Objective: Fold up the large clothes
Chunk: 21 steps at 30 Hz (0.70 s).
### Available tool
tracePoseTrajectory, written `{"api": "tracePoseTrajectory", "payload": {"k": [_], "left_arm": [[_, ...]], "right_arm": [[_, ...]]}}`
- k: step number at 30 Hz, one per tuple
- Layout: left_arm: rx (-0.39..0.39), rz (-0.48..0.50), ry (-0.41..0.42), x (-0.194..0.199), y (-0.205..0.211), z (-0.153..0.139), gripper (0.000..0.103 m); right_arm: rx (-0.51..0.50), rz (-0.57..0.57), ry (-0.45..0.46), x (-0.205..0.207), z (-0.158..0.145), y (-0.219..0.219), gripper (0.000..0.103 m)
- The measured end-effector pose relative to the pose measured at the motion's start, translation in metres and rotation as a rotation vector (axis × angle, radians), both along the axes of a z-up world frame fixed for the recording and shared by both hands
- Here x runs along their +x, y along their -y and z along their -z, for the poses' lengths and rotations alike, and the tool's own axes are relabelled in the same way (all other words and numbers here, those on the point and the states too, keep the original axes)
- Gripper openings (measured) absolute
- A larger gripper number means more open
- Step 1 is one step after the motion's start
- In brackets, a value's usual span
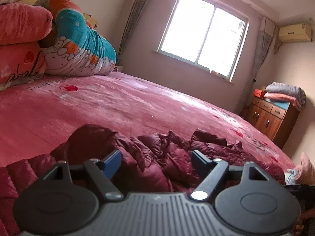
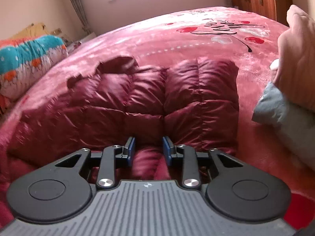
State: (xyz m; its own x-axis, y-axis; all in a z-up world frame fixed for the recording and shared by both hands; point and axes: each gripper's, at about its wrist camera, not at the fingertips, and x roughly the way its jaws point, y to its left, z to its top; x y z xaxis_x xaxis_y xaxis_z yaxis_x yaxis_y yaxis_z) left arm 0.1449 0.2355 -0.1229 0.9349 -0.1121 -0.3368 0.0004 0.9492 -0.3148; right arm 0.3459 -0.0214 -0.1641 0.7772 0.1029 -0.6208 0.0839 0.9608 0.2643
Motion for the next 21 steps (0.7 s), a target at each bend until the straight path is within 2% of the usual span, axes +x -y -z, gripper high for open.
{"api": "tracePoseTrajectory", "payload": {"k": [6,9,10,13,15,17,19,21], "left_arm": [[0.024,0.0,-0.014,0.0,0.005,0.003,0.078],[0.035,-0.006,-0.017,-0.006,0.006,0.003,0.078],[0.049,-0.007,-0.014,-0.009,0.007,0.002,0.078],[0.084,-0.023,-0.005,-0.021,0.009,0.0,0.078],[0.109,-0.054,-0.007,-0.027,0.009,-0.001,0.078],[0.127,-0.096,-0.016,-0.034,0.008,-0.002,0.078],[0.13,-0.171,-0.035,-0.044,0.004,-0.003,0.078],[0.145,-0.267,-0.062,-0.054,0.001,-0.003,0.078]], "right_arm": [[-0.078,0.003,0.016,0.005,0.011,-0.016,0.034],[-0.082,0.014,0.021,-0.015,0.004,-0.006,0.038],[-0.055,0.027,0.035,-0.022,-0.001,-0.004,0.043],[-0.015,0.044,0.095,-0.053,-0.018,-0.003,0.07],[-0.003,0.04,0.119,-0.076,-0.027,-0.004,0.075],[0.001,0.032,0.127,-0.099,-0.036,-0.007,0.089],[-0.024,0.027,0.148,-0.124,-0.043,-0.012,0.098],[-0.038,0.008,0.163,-0.143,-0.048,-0.015,0.099]]}}
